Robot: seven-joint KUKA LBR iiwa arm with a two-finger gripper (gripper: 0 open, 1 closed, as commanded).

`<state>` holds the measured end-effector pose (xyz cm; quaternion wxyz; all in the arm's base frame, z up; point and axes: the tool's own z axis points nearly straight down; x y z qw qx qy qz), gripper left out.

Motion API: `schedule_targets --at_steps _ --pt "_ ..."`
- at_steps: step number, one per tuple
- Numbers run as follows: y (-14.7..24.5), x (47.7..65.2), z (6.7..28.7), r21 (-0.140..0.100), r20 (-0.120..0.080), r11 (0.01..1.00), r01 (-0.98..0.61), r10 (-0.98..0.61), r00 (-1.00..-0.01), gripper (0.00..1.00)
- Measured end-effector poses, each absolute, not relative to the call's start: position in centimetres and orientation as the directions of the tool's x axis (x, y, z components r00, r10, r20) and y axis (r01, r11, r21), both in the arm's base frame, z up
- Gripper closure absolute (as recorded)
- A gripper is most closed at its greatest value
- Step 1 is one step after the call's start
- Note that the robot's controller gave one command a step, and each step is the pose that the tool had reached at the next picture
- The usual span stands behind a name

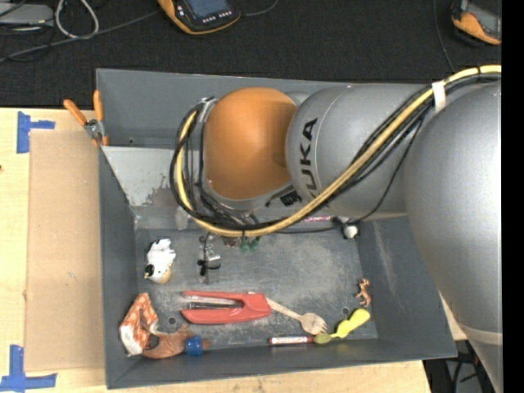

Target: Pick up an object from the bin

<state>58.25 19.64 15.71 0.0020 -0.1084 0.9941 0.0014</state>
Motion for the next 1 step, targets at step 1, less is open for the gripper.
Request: schedule_targets --at_steps 1 --pt "19.52 55.01 11.11 0.002 0.003 0.892 -0.452 -0.452 -0.892 0.00"
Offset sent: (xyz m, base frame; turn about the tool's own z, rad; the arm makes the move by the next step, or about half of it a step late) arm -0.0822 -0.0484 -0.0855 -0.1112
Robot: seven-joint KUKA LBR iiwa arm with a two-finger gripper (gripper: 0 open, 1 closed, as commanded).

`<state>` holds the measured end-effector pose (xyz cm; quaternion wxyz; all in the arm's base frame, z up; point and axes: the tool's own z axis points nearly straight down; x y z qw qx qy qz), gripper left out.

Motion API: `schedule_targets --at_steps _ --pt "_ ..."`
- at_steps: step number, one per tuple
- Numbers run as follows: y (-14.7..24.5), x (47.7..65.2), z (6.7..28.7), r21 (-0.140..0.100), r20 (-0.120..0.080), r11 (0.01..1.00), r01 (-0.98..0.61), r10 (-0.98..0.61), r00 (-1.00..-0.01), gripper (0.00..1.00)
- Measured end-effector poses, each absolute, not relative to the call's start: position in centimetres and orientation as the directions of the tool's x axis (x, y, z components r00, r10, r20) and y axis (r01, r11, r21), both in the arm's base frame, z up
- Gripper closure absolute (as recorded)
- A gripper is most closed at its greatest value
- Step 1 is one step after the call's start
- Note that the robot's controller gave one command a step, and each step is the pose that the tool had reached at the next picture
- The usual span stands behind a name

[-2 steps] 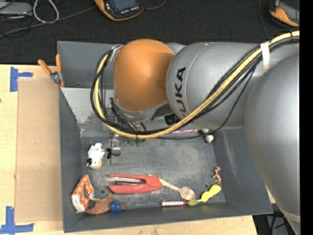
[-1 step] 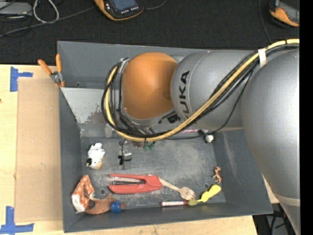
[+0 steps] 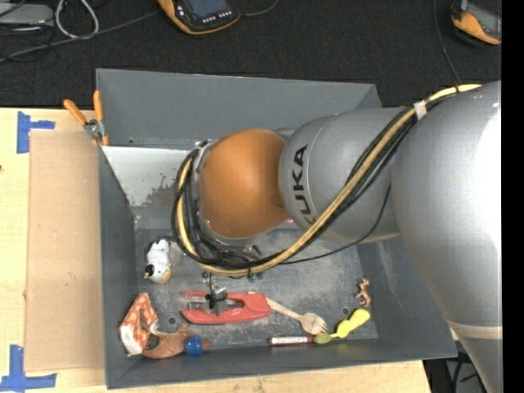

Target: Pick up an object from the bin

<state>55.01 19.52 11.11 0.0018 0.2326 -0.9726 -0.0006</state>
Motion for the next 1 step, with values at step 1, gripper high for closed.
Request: schedule_targets --at_steps 1 --pt "14.73 49.83 7.01 -0.002 0.008 0.947 -0.321 -0.321 -0.947 0.00"
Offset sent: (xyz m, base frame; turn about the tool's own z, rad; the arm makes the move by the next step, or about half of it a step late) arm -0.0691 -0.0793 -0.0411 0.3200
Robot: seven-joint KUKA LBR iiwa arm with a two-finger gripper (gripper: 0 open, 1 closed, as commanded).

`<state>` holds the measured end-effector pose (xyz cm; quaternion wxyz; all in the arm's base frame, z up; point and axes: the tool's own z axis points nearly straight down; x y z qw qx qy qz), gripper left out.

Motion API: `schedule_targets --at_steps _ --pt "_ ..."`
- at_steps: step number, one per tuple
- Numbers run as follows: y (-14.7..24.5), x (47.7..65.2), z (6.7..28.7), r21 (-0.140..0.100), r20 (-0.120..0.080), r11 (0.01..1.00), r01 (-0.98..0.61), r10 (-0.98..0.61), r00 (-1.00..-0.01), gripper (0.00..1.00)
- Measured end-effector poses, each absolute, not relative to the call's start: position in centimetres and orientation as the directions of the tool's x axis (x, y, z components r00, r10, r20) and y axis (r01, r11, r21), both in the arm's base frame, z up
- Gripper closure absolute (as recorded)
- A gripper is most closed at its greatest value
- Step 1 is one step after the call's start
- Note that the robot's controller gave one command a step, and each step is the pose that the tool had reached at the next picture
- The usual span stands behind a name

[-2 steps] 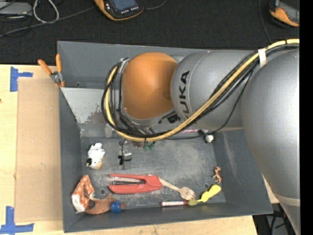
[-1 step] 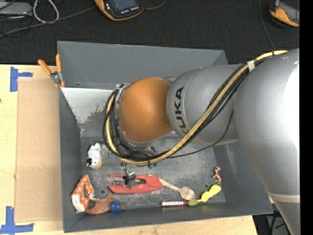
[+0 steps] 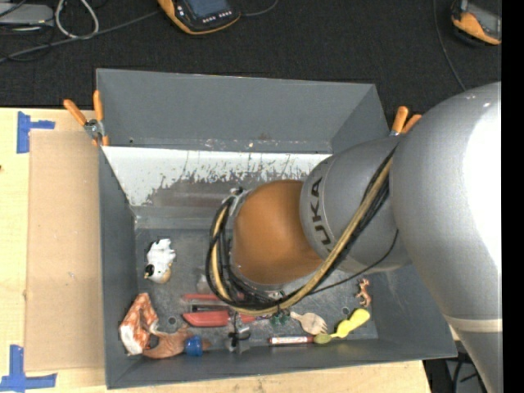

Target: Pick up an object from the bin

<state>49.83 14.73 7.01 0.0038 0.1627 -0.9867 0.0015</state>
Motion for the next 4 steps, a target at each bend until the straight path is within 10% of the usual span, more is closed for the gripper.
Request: schedule_targets --at_steps 1,3,4 --pt "11.5 48.1 6.9 0.003 -0.002 0.989 -0.145 -0.145 -0.989 1.00" --pt "11.5 48.1 6.9 0.003 -0.002 0.990 -0.142 -0.142 -0.990 1.00" --pt "11.8 48.3 16.0 0.003 0.006 0.988 -0.152 -0.152 -0.988 1.00"
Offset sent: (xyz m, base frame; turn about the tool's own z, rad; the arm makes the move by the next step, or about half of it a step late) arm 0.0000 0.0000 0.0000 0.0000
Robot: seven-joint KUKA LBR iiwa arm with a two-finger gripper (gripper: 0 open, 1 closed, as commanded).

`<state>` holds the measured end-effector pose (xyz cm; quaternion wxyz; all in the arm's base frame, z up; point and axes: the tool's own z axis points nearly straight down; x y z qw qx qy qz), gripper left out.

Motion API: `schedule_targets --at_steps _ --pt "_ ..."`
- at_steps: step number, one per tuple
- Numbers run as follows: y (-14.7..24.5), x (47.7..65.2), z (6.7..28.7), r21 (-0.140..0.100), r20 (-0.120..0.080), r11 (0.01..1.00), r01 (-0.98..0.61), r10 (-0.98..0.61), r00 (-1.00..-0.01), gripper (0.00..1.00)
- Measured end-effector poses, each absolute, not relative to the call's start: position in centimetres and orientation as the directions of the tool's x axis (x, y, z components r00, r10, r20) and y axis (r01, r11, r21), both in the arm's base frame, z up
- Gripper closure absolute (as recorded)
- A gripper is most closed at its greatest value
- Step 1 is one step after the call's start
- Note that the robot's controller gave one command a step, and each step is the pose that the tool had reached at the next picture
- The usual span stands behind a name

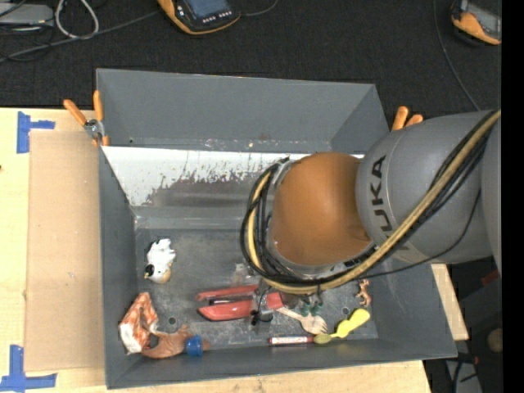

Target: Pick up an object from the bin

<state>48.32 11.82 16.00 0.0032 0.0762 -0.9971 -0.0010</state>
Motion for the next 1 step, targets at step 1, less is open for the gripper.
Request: schedule_targets --at_steps 1 --pt "12.41 48.67 24.28 0.002 0.014 0.988 -0.151 -0.151 -0.988 1.00"
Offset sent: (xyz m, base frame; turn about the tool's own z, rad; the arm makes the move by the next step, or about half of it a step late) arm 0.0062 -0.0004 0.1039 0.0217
